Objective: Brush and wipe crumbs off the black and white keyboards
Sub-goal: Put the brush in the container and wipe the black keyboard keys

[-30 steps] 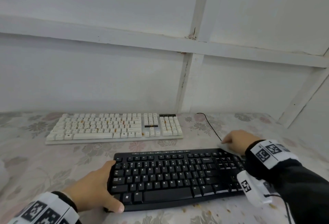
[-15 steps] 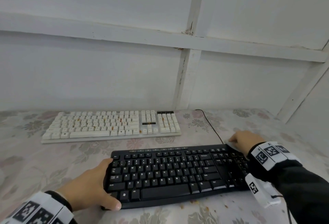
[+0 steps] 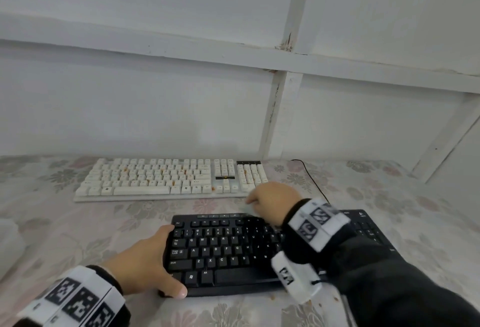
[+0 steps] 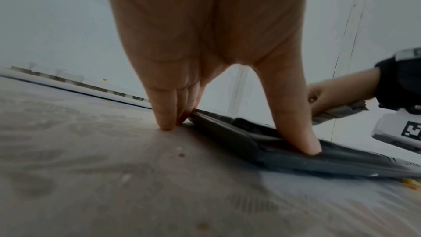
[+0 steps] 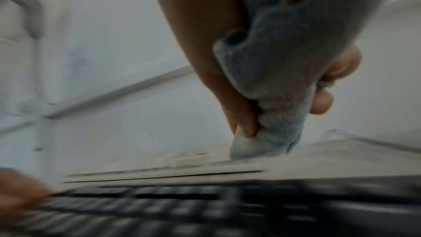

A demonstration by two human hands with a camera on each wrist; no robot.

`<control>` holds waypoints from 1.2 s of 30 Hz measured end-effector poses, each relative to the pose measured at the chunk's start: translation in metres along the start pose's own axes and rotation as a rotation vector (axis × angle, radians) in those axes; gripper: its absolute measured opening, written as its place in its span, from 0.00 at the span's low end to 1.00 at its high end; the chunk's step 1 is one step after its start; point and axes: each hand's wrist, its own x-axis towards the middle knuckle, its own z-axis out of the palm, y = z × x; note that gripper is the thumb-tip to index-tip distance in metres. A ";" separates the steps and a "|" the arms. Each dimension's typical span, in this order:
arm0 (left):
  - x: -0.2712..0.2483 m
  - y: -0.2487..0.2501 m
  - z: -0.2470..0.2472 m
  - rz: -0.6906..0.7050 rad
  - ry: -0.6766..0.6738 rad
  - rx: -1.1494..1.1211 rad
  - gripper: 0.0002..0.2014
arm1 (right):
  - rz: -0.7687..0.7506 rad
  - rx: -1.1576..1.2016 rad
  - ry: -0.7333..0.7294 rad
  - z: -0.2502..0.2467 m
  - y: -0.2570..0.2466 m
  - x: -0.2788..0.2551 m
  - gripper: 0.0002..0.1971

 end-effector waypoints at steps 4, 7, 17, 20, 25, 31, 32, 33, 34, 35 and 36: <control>0.003 -0.008 -0.001 0.002 -0.001 -0.030 0.53 | -0.164 0.040 -0.062 0.014 -0.071 0.015 0.18; 0.005 -0.011 -0.002 -0.008 0.002 -0.030 0.55 | -0.209 0.003 -0.032 0.022 -0.102 0.019 0.16; 0.007 -0.014 -0.001 0.013 -0.018 -0.057 0.56 | -0.170 -0.163 -0.028 0.026 -0.103 0.006 0.08; 0.006 -0.016 -0.001 0.025 -0.020 -0.073 0.57 | -0.144 -0.201 -0.035 0.027 -0.071 0.000 0.05; 0.006 -0.016 -0.001 0.025 -0.029 -0.069 0.56 | 0.048 -0.148 -0.073 0.023 -0.023 -0.007 0.17; 0.007 -0.017 0.000 0.027 -0.028 -0.078 0.56 | 0.127 -0.171 -0.060 0.008 0.002 -0.021 0.15; 0.007 -0.017 0.000 0.026 -0.031 -0.076 0.58 | 0.125 -0.149 -0.064 0.006 -0.001 -0.018 0.15; 0.007 -0.017 -0.001 0.027 -0.031 -0.075 0.59 | 0.105 -0.108 -0.063 0.004 -0.007 -0.012 0.14; 0.007 -0.018 -0.001 0.027 -0.028 -0.077 0.60 | 0.067 -0.065 -0.053 0.003 -0.016 -0.006 0.14; 0.007 -0.018 -0.001 0.028 -0.025 -0.078 0.60 | 0.019 -0.027 -0.041 0.002 -0.027 -0.001 0.15; 0.007 -0.019 -0.001 0.028 -0.021 -0.077 0.60 | -0.036 0.007 -0.036 0.002 -0.041 0.005 0.15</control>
